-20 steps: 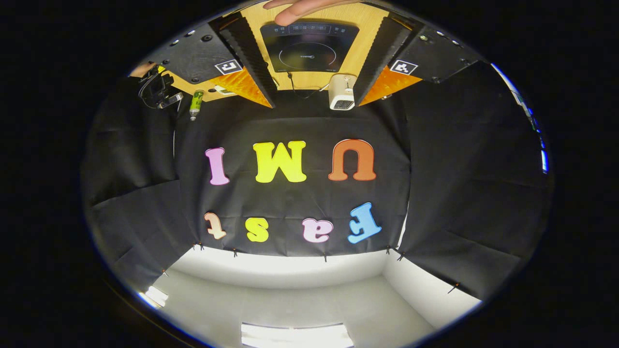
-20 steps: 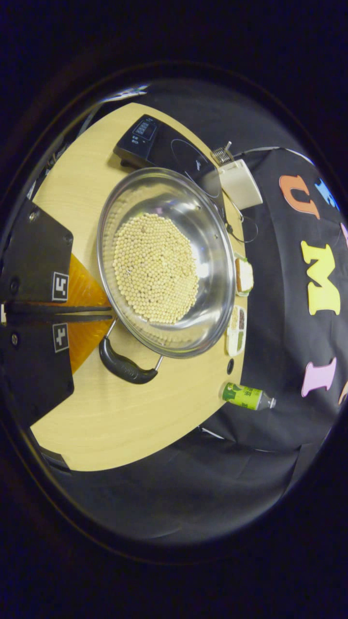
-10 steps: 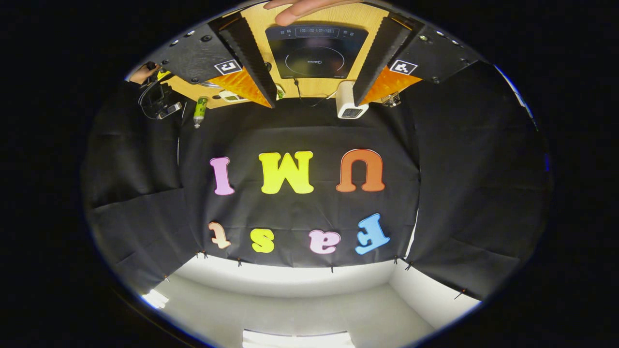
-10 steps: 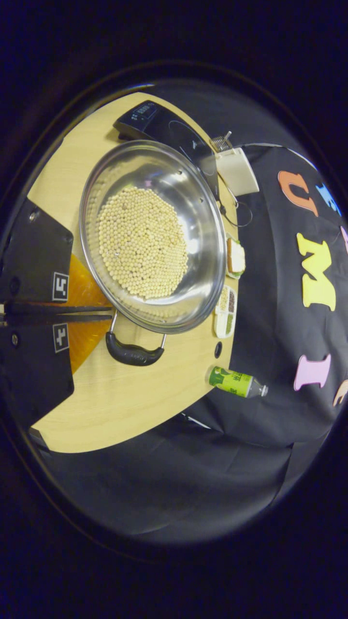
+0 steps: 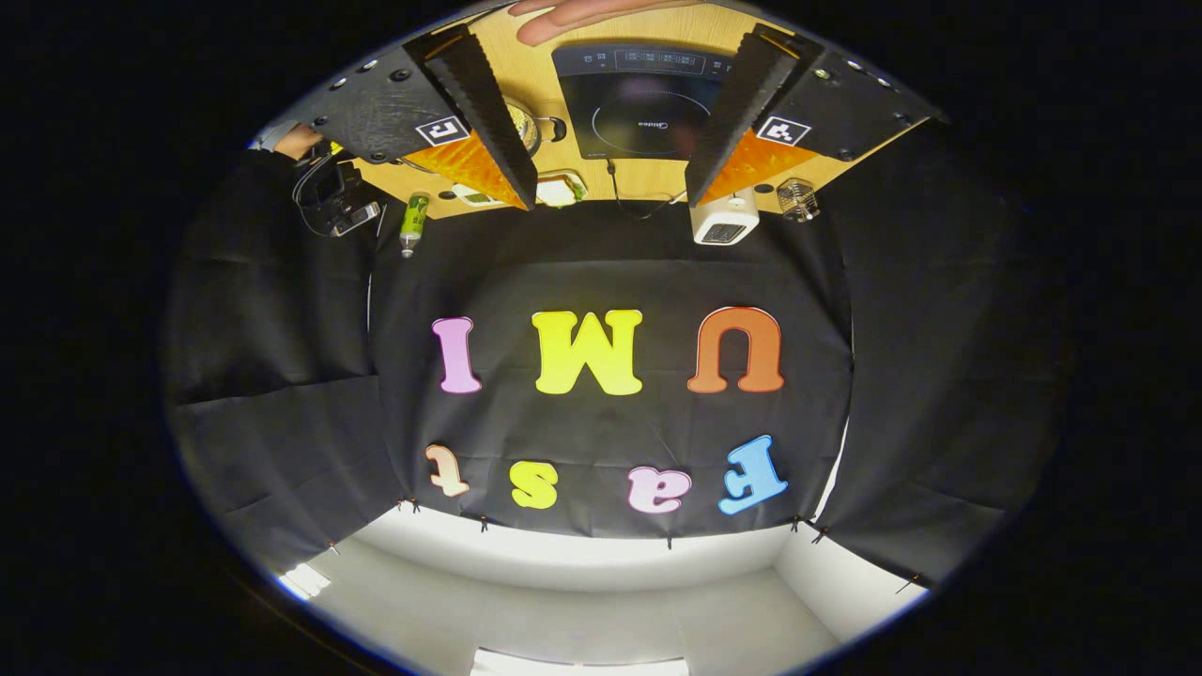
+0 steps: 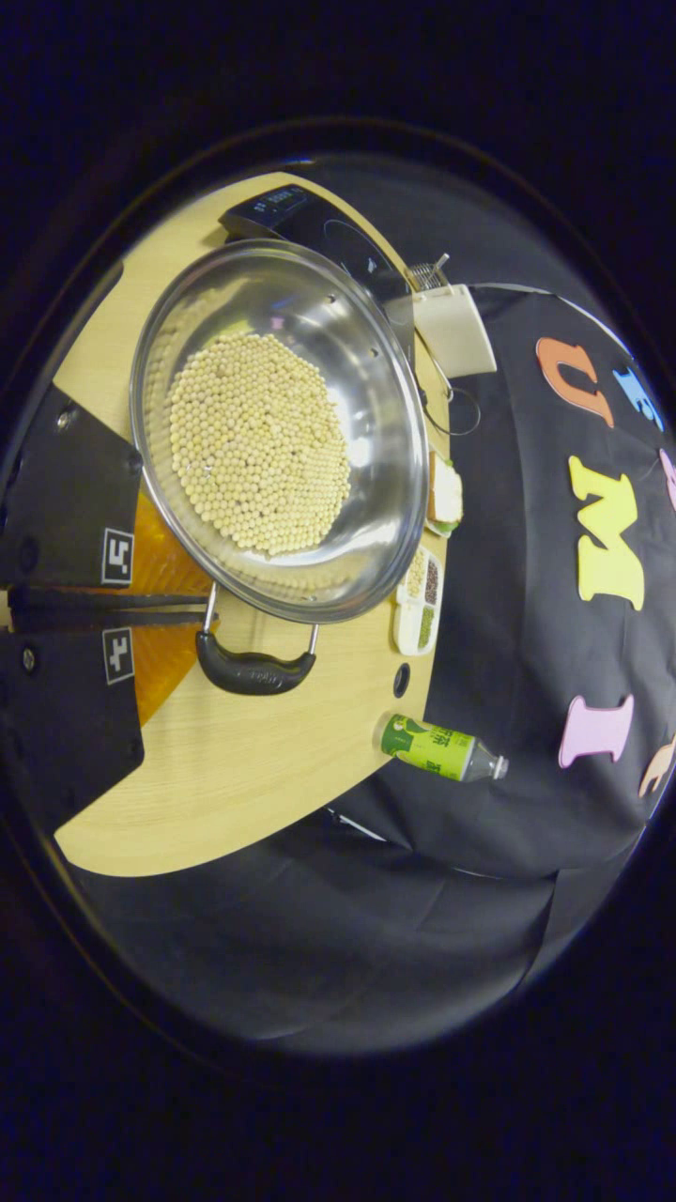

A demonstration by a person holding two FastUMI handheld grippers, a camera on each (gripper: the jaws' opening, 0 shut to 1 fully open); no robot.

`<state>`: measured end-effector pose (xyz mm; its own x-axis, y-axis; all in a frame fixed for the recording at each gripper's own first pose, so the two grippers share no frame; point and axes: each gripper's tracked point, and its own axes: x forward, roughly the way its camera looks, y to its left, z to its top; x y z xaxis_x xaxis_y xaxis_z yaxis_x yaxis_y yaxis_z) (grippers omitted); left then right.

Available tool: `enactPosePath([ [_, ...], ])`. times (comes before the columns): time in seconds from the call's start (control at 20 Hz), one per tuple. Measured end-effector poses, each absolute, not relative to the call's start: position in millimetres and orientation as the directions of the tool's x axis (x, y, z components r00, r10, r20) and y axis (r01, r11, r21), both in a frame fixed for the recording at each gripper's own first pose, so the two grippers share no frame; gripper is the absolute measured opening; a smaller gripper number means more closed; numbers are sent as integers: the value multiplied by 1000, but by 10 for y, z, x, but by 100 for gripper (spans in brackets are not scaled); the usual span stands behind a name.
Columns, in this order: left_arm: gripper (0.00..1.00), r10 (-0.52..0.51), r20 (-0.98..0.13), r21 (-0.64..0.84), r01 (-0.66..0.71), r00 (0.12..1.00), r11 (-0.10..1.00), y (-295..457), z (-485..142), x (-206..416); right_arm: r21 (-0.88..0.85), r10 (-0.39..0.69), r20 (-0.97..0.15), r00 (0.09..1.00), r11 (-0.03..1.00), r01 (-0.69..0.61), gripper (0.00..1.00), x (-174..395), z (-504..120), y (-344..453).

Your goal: First push the handle of the pot to place it horizontally, then grasp the pot with both hands and set it on the induction cooktop.

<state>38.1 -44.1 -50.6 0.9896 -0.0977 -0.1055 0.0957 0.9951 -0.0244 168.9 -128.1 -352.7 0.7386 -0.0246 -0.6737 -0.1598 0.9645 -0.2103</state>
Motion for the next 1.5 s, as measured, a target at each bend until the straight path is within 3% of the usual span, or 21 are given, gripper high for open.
enactPosePath([
  [0.55, 95, -195, -271, -60, 186, 943, 981, -1064, -1241, 1114, -93, 29, -644, 765, 989, -115, 6, 1597, -3404, -1309],
  [0.65, 95, -223, -313, -87, 206, 923, 975, -1170, -1464, 1208, -86, 12, -630, 777, 993, -85, 11, 1573, -3311, -1387],
  [0.85, 95, -260, -428, -121, 230, 866, 966, -1360, -1955, 1445, -116, -25, -551, 834, 992, -47, 38, 1568, -2979, -1508],
  [1.0, 95, -258, -502, -108, 236, 826, 966, -1436, -2281, 1577, -89, -23, -507, 862, 996, -25, 76, 1659, -2763, -1518],
  [1.15, 95, -274, -554, -122, 250, 786, 961, -1561, -2530, 1705, -66, -16, -513, 858, 998, -20, 86, 1774, -2747, -1492],
  [1.2, 95, -270, -574, -121, 246, 773, 962, -1566, -2604, 1725, -56, -10, -521, 853, 998, -22, 94, 1811, -2763, -1471],
  [1.5, 95, -246, -689, -110, 236, 682, 965, -1600, -3094, 1845, -18, 27, -581, 813, 999, -46, 94, 2019, -2963, -1332],
])
